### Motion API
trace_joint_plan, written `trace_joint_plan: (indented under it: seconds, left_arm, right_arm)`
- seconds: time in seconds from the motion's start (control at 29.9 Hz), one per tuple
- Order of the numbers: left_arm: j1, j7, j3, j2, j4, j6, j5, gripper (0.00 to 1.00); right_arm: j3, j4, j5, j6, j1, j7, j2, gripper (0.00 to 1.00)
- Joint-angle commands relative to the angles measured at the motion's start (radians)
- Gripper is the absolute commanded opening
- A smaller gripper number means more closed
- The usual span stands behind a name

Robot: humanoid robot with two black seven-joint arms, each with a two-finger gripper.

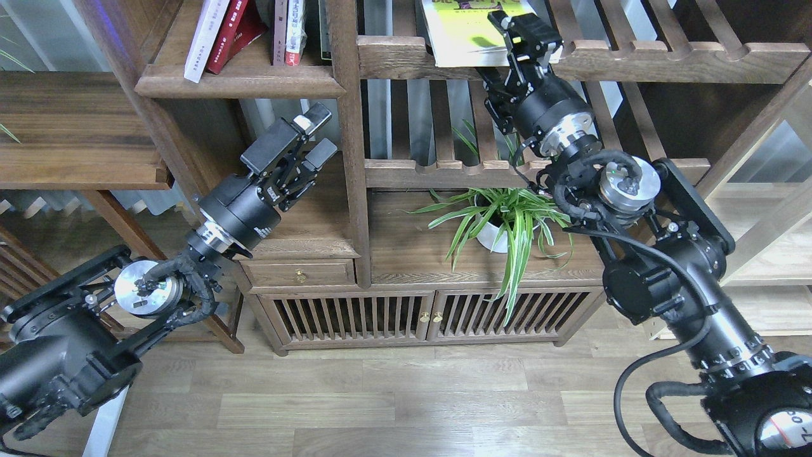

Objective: Organize books on shelf

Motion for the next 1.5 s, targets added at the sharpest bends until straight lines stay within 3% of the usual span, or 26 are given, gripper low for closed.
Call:
trace_joint_plan:
  seconds: [0.0,0.27,0.84,1.47]
  left_arm:
    - [-0.001,-0.001,-0.004,0.0,0.016,0.0,-0.002,0.98]
    - [-0.001,-0.001,-0.007,-0.002,0.017,0.0,-0.002,0.98]
    - [-0.008,0.0,-0.009,-0.002,0.027,0.0,0.0,0.98]
    - [-0.008,-0.007,-0.01,-0.002,0.025,0.0,0.0,0.98]
  right_arm:
    - [0.0,-0.005,0.0,0.0,0.001,0.0,-0.004,0.64]
    - [0.0,-0.026,-0.002,0.0,0.001,0.002,-0.002,0.52]
    - [0.002,-0.056,-0.002,0.0,0.027,0.002,-0.007,0.38]
    - [0.043,-0.06,-0.005,0.057,0.021,0.02,0.005,0.05]
